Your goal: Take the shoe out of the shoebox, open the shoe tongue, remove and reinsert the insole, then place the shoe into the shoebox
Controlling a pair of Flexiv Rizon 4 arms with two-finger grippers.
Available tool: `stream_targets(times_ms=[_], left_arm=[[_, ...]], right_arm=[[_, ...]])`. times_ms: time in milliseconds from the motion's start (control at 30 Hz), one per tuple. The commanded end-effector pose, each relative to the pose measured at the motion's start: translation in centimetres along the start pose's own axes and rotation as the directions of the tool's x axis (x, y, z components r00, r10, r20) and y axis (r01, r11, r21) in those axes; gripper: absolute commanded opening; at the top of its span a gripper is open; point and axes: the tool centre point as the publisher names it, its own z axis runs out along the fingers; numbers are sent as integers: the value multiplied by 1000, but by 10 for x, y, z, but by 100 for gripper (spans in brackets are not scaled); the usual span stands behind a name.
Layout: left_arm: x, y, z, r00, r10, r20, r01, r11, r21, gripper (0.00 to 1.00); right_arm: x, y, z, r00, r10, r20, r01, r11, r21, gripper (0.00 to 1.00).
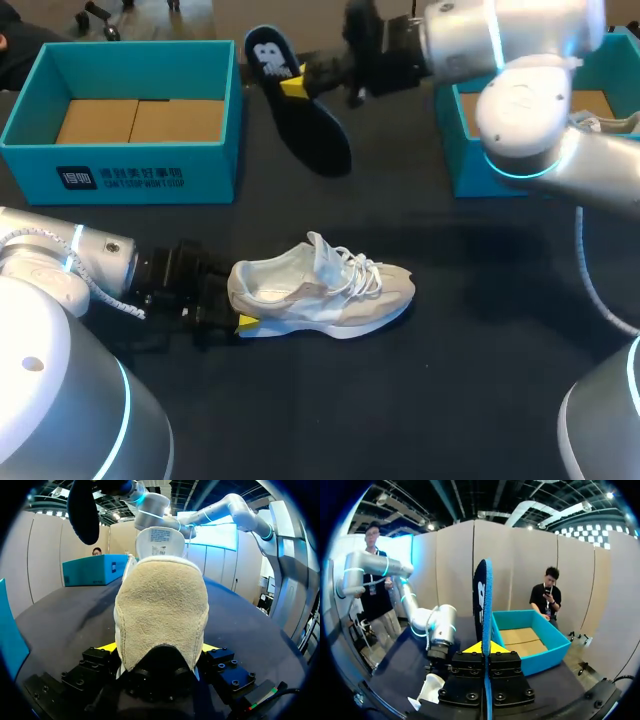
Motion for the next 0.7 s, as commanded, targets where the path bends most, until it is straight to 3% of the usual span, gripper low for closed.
stream_targets(times_ms=[33,400,700], left_arm=[[-3,4,2,1000,0,0,0,1000,-3,0],[-3,4,2,1000,0,0,0,1000,-3,0],[-3,4,2,1000,0,0,0,1000,-3,0]], right_arm=[[2,12,-32,1000,11,-17,-11,1000,-4,0],[1,63,-59,996,94,10,-93,992,-86,0],[6,97,-66,977,201,-72,-209,969,-130,0]])
